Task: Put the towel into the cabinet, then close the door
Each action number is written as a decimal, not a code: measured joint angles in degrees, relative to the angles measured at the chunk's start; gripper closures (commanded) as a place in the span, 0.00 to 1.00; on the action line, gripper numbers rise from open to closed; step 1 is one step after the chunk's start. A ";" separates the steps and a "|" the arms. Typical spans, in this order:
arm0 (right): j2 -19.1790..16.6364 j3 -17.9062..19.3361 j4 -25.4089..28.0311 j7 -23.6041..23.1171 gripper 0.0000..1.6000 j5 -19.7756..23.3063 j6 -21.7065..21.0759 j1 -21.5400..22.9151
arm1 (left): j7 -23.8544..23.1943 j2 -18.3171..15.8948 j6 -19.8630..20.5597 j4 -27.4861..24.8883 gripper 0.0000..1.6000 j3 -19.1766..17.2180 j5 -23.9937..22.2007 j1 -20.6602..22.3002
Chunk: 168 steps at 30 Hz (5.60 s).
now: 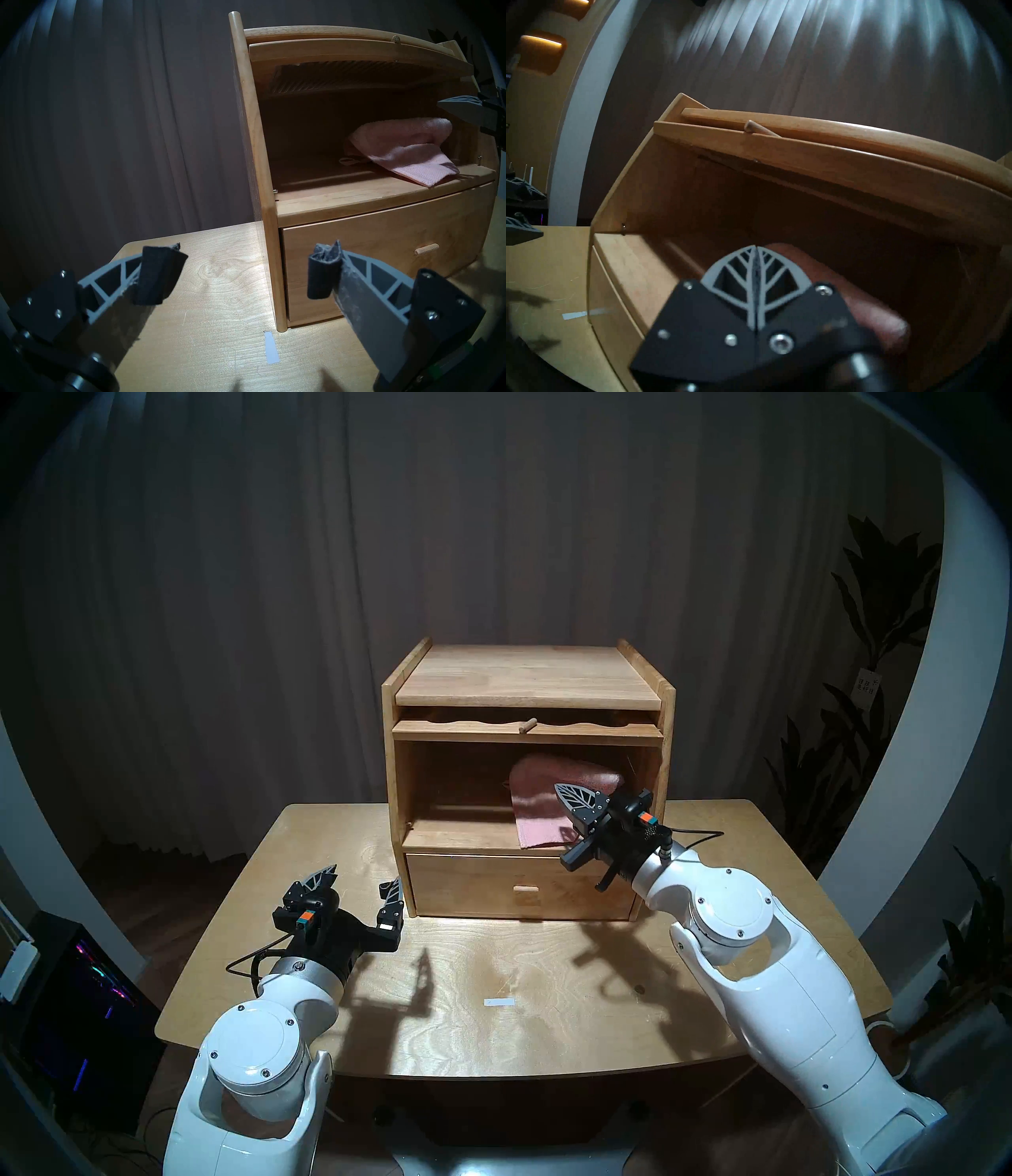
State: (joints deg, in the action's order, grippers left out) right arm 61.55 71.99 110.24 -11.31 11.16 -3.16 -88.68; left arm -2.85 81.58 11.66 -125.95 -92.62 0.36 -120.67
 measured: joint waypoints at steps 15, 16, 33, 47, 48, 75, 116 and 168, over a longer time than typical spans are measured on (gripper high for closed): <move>-3.14 5.83 11.07 6.31 1.00 1.02 -9.93 -7.44 | 0.00 0.00 0.00 0.06 0.00 0.00 0.00 0.02; -3.24 6.10 11.56 6.62 1.00 0.91 -10.65 -7.49 | 0.00 0.00 0.00 0.06 0.00 0.00 0.00 0.02; -0.31 -1.61 10.81 12.39 1.00 -2.39 -28.89 -3.04 | 0.01 0.01 0.00 -0.09 0.00 -0.03 0.00 -0.04; 5.28 -3.44 1.05 12.82 1.00 -4.06 -29.32 4.39 | 0.01 0.01 0.00 -0.11 0.00 -0.02 0.00 -0.05; 5.49 -3.63 0.60 12.84 1.00 -4.06 -29.80 4.73 | 0.01 0.01 0.00 -0.13 0.00 -0.02 0.00 -0.05; 11.06 -7.92 -13.06 11.64 1.00 -6.01 -32.79 17.96 | 0.01 0.01 0.00 -0.15 0.00 -0.02 0.00 -0.06; -7.37 -4.87 11.18 -5.20 0.00 -3.67 -18.68 5.04 | -0.01 0.00 0.00 0.21 0.00 0.00 0.00 0.04; -1.51 22.66 -2.09 25.93 0.00 -7.91 11.06 -19.20 | 4.16 -0.78 -2.23 -0.64 0.00 2.49 7.43 0.28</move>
State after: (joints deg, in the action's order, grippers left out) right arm 60.04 94.66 108.15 14.63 3.25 7.90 -107.88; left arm 1.30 80.80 9.43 -126.59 -90.13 7.78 -120.39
